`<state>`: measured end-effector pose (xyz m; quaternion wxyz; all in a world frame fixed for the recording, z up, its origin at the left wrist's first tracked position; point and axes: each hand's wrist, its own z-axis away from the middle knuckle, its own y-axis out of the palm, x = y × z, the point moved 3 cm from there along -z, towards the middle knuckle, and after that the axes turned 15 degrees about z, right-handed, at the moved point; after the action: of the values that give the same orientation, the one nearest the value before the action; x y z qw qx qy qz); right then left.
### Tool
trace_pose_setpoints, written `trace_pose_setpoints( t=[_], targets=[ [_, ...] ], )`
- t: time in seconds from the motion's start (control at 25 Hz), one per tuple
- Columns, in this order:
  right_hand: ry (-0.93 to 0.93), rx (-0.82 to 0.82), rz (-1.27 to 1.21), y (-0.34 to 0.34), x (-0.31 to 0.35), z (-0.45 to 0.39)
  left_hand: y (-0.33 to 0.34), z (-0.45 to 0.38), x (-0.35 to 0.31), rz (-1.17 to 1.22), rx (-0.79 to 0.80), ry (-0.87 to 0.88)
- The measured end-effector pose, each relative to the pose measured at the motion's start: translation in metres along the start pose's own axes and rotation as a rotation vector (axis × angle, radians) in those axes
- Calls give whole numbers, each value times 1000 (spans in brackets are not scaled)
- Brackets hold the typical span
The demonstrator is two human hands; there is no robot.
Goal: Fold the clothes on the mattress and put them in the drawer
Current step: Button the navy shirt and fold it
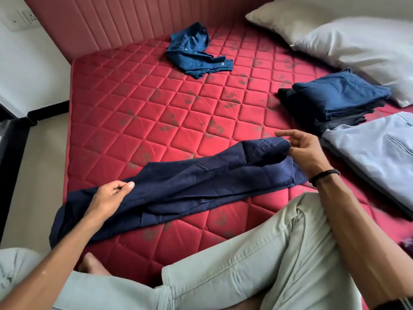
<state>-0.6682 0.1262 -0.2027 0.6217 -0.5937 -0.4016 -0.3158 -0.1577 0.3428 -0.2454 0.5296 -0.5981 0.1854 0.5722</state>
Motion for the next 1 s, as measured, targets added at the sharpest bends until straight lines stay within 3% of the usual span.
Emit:
trace_pose_setpoints(
  t=[0.2, 0.32, 0.44, 0.52, 0.6, 0.72, 0.8, 0.88, 1.0],
  targets=[
    [185, -121, 221, -11, -15, 4, 2, 2, 5, -20, -20, -3],
    [188, 5, 222, 4, -7, 5, 7, 8, 1, -67, -55, 35],
    [103, 133, 494, 18, -1, 9, 9, 12, -3, -86, -64, 65],
    [116, 120, 629, 23, -3, 8, 9, 12, -4, -88, -59, 63],
    [117, 89, 526, 26, 0, 4, 10, 13, -4, -89, -63, 70],
    [58, 72, 110, 21, 15, 3, 10, 14, -6, -82, -72, 56],
    [14, 58, 16, 13, 19, 4, 10, 13, -6, -84, -76, 51],
    [50, 89, 137, 7, 13, 8, 10, 13, -7, -80, -68, 50],
    [205, 248, 570, 3, -13, 13, 9, 11, -6, -83, -58, 44]
  ],
)
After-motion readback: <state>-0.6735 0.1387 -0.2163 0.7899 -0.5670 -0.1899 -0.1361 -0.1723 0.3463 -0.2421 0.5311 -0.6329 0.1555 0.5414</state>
